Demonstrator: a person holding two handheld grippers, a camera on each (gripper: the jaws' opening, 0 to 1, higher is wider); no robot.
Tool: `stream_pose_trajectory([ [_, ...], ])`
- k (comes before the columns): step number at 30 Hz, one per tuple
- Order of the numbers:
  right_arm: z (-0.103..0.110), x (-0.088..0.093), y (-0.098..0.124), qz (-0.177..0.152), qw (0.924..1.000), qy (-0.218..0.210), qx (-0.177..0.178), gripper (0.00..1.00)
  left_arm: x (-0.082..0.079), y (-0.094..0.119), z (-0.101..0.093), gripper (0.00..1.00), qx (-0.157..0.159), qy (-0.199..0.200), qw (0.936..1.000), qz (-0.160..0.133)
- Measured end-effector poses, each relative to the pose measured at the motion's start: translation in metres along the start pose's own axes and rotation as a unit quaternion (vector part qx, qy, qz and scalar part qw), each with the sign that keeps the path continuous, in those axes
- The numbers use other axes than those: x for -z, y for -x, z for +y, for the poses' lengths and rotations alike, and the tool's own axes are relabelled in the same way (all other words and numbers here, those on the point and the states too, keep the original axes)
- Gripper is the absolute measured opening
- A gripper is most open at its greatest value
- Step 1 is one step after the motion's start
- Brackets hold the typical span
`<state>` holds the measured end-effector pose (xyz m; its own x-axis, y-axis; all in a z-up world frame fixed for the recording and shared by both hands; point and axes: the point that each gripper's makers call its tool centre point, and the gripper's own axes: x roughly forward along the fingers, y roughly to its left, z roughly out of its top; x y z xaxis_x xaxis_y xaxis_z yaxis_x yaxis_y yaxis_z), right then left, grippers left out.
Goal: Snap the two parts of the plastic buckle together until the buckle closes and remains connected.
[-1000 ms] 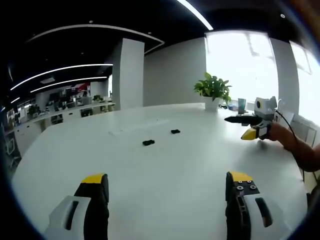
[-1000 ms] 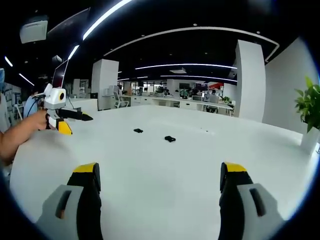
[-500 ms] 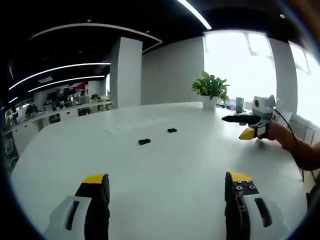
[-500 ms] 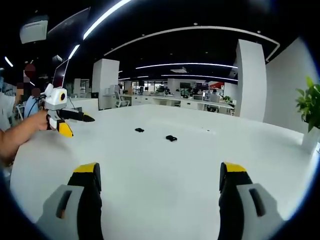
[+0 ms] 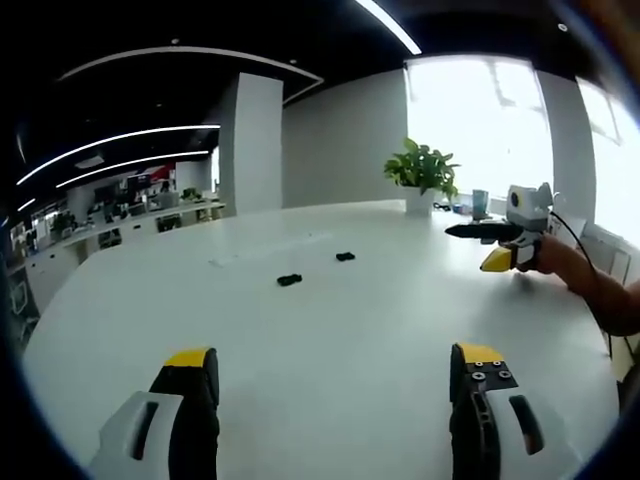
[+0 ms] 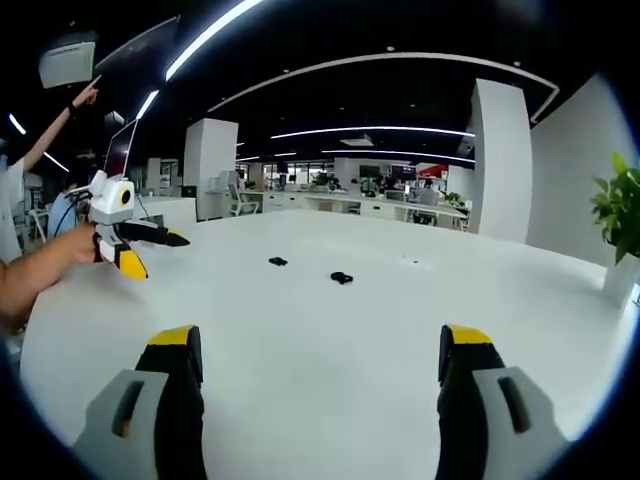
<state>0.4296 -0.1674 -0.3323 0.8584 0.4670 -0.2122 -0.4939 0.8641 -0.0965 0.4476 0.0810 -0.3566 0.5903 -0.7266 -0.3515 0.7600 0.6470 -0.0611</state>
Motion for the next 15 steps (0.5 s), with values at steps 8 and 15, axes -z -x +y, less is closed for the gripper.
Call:
stream_pose_trajectory([
  [8,0.0,0.0014,0.0002,0.003,1.0,0.0,0.001,0.99,0.001,0.0008,0.0018,0.98,-0.004,0.004,1.0,0.001],
  [15,0.0016,0.0033,-0.0011,0.007,1.0,-0.002,-0.003,0.99,-0.0006,-0.0023,-0.0048,0.96,0.013,0.014,0.9998,-0.002],
])
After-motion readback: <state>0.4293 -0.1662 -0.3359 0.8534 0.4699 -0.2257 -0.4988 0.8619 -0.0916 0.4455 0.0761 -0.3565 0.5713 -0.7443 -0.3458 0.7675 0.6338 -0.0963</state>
